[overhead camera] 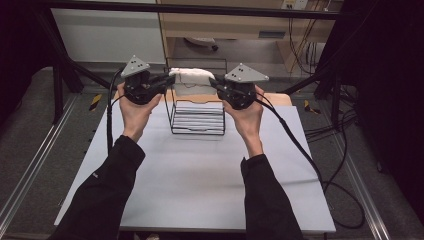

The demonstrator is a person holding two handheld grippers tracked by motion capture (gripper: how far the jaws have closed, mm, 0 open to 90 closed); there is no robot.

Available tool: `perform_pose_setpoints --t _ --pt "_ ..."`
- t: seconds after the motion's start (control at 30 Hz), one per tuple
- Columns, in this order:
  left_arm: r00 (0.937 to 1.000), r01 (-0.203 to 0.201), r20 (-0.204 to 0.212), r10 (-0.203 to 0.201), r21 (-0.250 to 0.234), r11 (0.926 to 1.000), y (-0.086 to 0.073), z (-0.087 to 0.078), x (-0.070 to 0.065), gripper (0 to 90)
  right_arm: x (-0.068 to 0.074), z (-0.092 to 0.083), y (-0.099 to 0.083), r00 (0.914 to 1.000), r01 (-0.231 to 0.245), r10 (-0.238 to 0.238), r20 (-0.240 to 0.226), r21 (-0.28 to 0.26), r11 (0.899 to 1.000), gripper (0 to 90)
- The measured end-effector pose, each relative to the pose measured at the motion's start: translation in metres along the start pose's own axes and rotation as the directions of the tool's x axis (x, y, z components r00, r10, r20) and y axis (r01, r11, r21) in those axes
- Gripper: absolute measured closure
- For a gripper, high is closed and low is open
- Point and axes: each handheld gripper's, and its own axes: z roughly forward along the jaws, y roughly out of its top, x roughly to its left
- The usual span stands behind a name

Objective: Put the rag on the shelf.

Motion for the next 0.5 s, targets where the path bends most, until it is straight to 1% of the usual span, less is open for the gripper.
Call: perform_pose_setpoints --t 0.07,0.17,0.23,0.33,0.43,0.5 --pt "1.0 0.004 0.0 -0.004 0.002 1.0 0.003 -0.005 0.002 74.0 0.001 0.0 -0.001 1.0 0.005 -0.005 -0.001 0.001 1.0 80.7" --pt "0.9998 0.018 -0.003 -0.018 -0.011 0.9998 0.011 -0.013 0.006 72.3 0.001 0.0 -0.004 1.0 0.003 -0.003 -0.007 -0.002 1.0 80.7" --pt "0.9995 0.026 -0.016 -0.026 -0.014 0.9996 0.018 -0.016 0.007 72.8 0.002 -0.001 -0.006 0.9999 0.001 -0.001 -0.01 -0.003 1.0 80.7" --pt "0.999 0.031 -0.033 -0.031 -0.002 0.9995 0.028 -0.013 0.009 75.8 0.002 -0.001 -0.009 0.9999 0.002 -0.003 -0.014 -0.003 1.0 80.7" --pt "0.9987 0.044 -0.028 -0.043 0.014 0.9989 0.035 -0.007 0.01 80.7 0.003 -0.001 -0.01 0.9998 0.014 -0.014 -0.016 -0.002 1.0 80.7" --pt "0.9988 0.038 -0.031 -0.038 0.023 0.999 0.039 -0.002 0.01 83.6 0.003 -0.001 -0.011 0.9997 0.014 -0.014 -0.018 0.001 1.0 80.7"
